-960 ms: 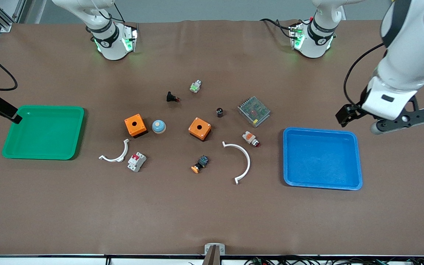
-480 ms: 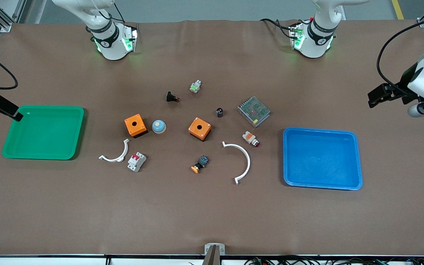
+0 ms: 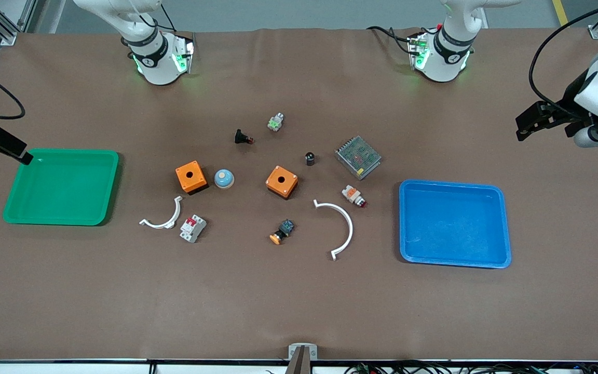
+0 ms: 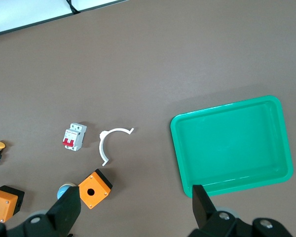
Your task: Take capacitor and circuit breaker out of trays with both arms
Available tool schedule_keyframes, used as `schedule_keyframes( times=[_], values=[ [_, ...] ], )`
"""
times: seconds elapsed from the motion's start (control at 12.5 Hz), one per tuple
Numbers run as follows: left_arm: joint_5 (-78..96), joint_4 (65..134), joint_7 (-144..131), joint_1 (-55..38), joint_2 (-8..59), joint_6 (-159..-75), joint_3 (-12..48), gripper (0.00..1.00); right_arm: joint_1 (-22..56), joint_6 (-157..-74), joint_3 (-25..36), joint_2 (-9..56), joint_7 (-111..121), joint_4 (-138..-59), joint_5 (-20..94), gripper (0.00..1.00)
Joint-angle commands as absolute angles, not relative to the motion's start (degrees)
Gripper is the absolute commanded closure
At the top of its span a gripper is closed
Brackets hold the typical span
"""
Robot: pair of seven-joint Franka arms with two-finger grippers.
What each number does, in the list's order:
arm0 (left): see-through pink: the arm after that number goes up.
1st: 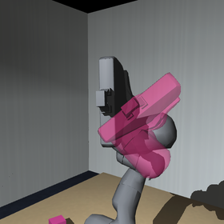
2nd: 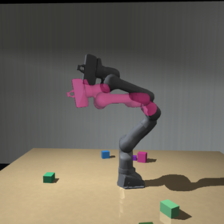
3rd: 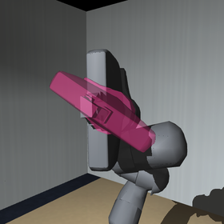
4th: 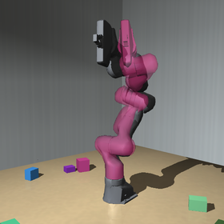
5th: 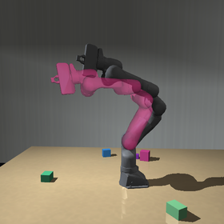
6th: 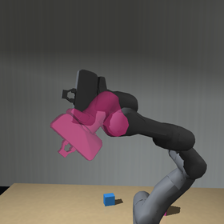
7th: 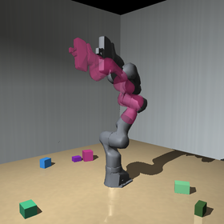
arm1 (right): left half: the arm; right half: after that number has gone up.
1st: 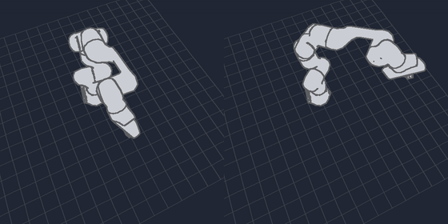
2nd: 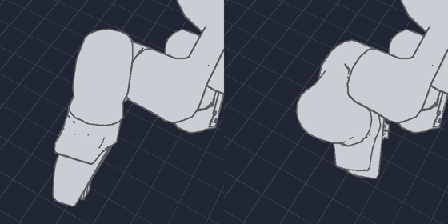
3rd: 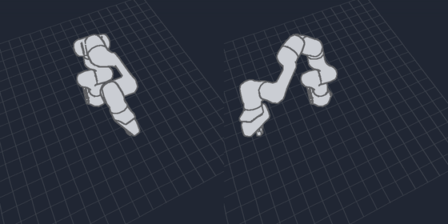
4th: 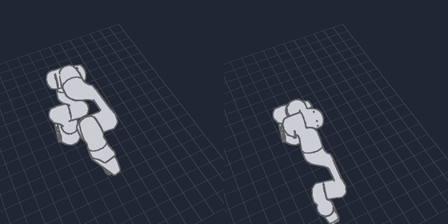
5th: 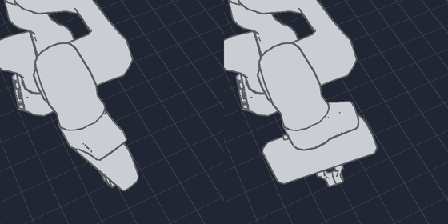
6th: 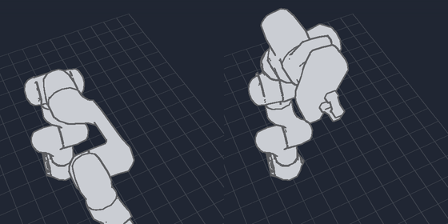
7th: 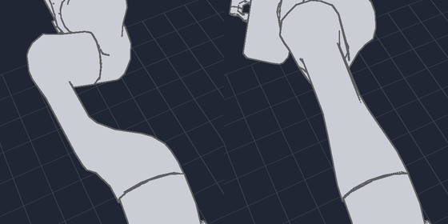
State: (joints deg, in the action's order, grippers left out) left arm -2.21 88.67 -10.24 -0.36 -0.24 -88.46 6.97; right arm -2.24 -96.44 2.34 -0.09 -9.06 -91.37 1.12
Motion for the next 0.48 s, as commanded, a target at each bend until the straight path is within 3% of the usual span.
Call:
schedule_keyframes(
  times=[0.0,0.4],
  values=[
    [-1.2,88.7,-9.8,-0.5,-0.6,-88.1,6.8,0.0,-3.2,-96.0,1.3,-1.4,-8.4,-92.0,0.4,0.0],
    [-1.8,88.5,-10.1,-0.5,-0.7,-86.7,7.9,0.0,-3.5,-95.9,1.1,-1.4,-8.4,-92.0,0.4,0.0]
  ],
)
